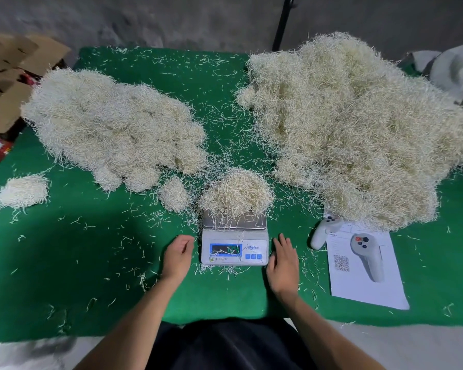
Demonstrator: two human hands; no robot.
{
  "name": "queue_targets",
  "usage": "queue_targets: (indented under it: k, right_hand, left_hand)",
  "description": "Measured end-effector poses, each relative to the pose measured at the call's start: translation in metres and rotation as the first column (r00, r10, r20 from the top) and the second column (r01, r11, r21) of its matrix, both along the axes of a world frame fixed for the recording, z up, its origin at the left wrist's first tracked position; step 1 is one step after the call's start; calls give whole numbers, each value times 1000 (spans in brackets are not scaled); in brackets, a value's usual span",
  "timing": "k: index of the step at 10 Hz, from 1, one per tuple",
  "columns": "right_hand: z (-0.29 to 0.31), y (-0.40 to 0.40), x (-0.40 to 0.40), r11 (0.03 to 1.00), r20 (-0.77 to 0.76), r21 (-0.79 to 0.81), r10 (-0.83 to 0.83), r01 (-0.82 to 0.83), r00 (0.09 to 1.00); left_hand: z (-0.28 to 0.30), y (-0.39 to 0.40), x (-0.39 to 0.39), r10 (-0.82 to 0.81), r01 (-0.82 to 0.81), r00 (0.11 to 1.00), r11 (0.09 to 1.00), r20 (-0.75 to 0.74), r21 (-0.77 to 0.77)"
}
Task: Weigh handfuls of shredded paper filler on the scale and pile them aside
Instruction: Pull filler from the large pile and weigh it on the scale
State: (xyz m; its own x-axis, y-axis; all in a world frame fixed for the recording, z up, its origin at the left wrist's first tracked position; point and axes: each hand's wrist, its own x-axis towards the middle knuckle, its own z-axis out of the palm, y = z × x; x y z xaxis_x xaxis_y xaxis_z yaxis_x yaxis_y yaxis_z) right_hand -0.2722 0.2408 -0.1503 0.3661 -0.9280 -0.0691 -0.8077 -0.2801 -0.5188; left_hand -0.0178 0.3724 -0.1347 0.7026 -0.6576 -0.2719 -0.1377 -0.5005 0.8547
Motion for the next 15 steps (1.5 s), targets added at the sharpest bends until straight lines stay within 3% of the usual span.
queue_targets:
  k: [2, 3, 4, 5, 6, 7, 8, 9, 10, 12, 13, 14, 15]
  right_hand:
    - [0, -3, -2, 1000, -71, -10, 8, -9, 997]
    - [6, -19, 2, 997, -10, -32, -67, 66, 998]
    - [38, -51, 20, 969, 234, 112, -241, 220, 942]
    - [81, -80, 52, 965, 485, 171, -260, 201, 835]
    - [110, -94, 94, 956, 586, 293, -176, -4, 791]
    - [126, -95, 126, 904, 535, 382, -49, -190, 844]
    - [142, -107, 141, 870, 646, 413, -72, -268, 760]
    - [166, -130, 142, 810, 642, 478, -58, -340, 765]
    - [187, -168, 143, 776, 611, 589, -244, -226, 753]
    - [223, -239, 139, 754, 631, 654, -503, -55, 591]
    - [233, -257, 135, 705, 616, 709, -637, 27, 463]
    - [234, -252, 138, 653, 622, 757, -710, -24, 331]
    - [224, -233, 145, 553, 606, 795, -746, -250, 276]
  left_hand:
    - [1, -4, -3, 22, -22, 1000, 1000, 0, 11]
    - [10, -14, -2, 68, -66, 996, 997, -50, 32]
    - [39, -41, 2, 142, -146, 980, 989, -142, -19]
    - [72, -87, 7, 147, -158, 978, 986, -150, -60]
    - [95, -126, 2, -13, 13, 999, 1000, -38, 10]
    - [110, -149, -9, -163, 172, 981, 982, -104, 80]
    - [125, -164, -1, -19, -19, 951, 992, -310, -122]
    - [145, -174, 18, -35, -42, 867, 989, -497, -144]
    - [153, -173, 38, -97, 13, 849, 987, -520, -163]
    - [153, -179, 53, -36, -61, 830, 986, -556, -155]
    - [165, -183, 42, -22, -122, 792, 974, -610, -193]
    - [176, -190, 41, -39, -137, 701, 973, -713, -187]
    - [169, -199, 44, -36, -372, 532, 888, -846, -271]
